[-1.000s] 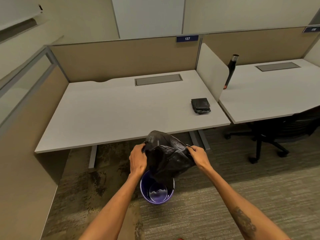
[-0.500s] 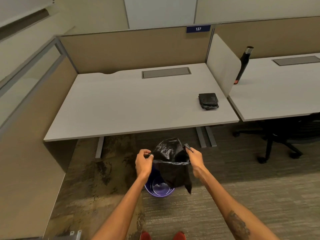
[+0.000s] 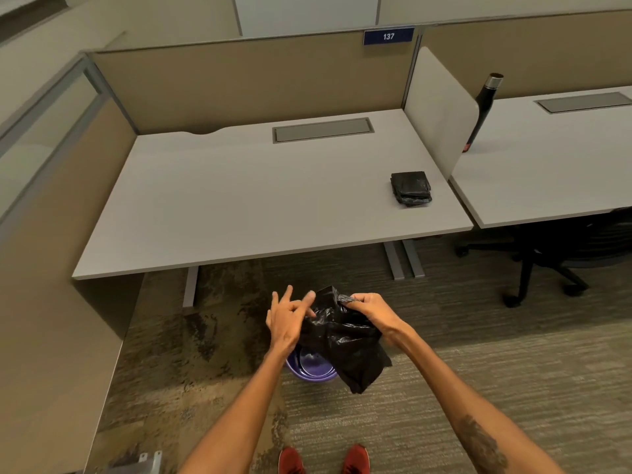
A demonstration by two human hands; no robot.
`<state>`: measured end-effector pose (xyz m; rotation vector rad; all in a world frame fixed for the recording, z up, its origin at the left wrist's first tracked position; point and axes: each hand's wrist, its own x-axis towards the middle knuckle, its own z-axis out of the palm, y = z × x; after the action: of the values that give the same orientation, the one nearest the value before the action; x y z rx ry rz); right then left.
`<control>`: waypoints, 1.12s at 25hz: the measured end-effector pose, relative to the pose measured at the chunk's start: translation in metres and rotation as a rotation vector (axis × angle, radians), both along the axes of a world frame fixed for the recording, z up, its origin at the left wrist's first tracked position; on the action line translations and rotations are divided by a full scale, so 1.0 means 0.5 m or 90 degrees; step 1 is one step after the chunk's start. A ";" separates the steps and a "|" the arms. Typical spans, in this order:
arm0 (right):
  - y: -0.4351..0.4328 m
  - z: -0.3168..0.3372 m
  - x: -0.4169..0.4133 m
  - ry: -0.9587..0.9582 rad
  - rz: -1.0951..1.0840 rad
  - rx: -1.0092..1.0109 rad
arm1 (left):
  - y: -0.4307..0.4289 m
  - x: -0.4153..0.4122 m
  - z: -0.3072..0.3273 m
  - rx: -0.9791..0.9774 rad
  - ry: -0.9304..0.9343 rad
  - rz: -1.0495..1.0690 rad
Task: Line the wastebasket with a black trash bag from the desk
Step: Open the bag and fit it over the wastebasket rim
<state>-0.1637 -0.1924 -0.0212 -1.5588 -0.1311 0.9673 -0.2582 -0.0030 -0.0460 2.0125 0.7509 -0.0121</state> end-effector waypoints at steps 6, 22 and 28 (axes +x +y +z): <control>-0.003 -0.011 0.039 -0.099 -0.008 -0.047 | 0.032 -0.031 -0.054 0.047 0.074 -0.137; -0.042 -0.285 0.004 -0.256 -0.163 -0.151 | 0.059 -0.044 -0.257 -0.061 0.043 0.046; -0.023 -0.495 -0.012 -0.432 -0.076 -0.301 | 0.012 -0.031 -0.426 -0.176 0.020 0.201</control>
<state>-0.1698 -0.2037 -0.2689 -2.2631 -0.2929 0.3480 -0.2738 0.0030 -0.2589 1.6208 1.0220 0.0338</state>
